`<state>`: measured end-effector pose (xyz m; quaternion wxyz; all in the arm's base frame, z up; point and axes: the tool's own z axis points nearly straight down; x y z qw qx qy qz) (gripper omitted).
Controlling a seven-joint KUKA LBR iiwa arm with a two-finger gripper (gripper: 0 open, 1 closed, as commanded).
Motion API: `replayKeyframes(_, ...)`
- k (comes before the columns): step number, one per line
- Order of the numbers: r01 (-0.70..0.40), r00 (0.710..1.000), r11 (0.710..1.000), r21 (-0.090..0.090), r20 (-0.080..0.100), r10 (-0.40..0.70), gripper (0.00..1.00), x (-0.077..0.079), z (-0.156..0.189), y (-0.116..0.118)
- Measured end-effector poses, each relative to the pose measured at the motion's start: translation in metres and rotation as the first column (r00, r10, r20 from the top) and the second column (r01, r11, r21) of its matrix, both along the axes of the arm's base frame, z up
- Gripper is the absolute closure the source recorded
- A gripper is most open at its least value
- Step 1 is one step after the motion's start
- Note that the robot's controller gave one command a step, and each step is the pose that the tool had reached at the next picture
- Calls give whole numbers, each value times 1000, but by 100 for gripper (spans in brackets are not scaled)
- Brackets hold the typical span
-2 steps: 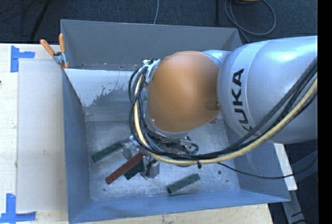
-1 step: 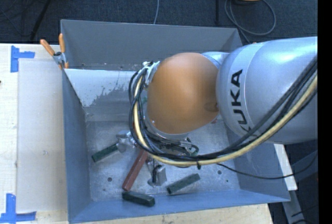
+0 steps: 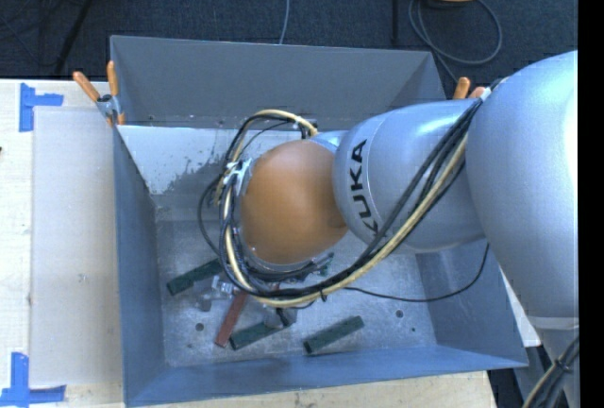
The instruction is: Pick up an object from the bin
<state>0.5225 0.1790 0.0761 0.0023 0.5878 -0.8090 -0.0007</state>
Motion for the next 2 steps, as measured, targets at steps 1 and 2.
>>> replayKeyframes(1, 4, 1000, 1000, 2, 2, -4, 100, 0, 1, 0)
replayKeyframes(2, -63, 998, 998, 5, 10, 63, 100, -41, 131, 18)
